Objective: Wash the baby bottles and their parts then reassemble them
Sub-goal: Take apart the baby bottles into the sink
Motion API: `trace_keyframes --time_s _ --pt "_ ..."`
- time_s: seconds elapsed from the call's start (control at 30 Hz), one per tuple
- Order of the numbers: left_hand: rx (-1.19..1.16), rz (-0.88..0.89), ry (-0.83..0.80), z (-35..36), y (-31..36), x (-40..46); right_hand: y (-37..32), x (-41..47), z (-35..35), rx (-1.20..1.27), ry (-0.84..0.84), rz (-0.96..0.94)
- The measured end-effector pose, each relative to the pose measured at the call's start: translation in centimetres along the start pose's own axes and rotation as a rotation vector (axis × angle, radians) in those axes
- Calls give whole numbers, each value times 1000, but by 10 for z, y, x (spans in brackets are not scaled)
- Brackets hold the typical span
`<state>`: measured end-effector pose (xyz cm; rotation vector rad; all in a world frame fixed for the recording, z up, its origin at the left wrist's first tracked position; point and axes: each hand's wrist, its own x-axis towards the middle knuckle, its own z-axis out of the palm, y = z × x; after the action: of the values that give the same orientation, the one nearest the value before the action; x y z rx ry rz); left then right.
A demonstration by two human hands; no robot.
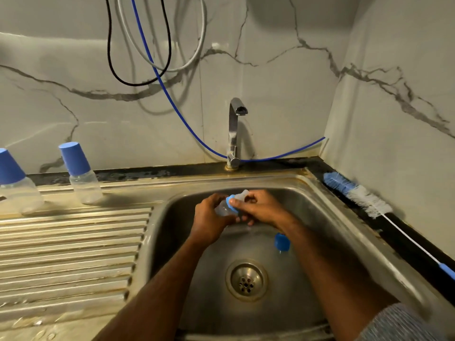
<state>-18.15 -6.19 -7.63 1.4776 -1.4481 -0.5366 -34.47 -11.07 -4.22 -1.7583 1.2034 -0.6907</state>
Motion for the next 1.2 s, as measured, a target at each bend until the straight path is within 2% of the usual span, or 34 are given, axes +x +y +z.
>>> trace_keyframes --time_s 0.23,0.37,0.5,0.67,0.73,0.8,0.87,0.97,1.07,1.2 --pt "195 91 -47 -9 3 4 -8 -2 9 -77 99 -56" --pt "216 82 -84 -16 5 8 -15 -2 7 -107 150 -106" --pt "195 72 -124 -23 9 8 -18 -5 2 -64 82 -117" --pt "-61 0 -282 -36 14 4 -11 -8 -17 84 -113 -223" --pt "-88 2 -238 -36 15 2 -7 -9 -16 243 -187 -243" --pt "-43 19 -175 -33 13 1 -7 -7 -9 315 -158 -208" --pt "26 42 -127 -31 10 1 -12 -5 0 206 -20 -146" --pt "71 48 -67 -32 4 1 -15 2 2 -12 186 -159" --pt "69 27 -39 -33 1 2 -13 5 -2 31 128 -179" --pt "104 18 -33 -32 -3 3 -9 4 0 224 -8 -161"
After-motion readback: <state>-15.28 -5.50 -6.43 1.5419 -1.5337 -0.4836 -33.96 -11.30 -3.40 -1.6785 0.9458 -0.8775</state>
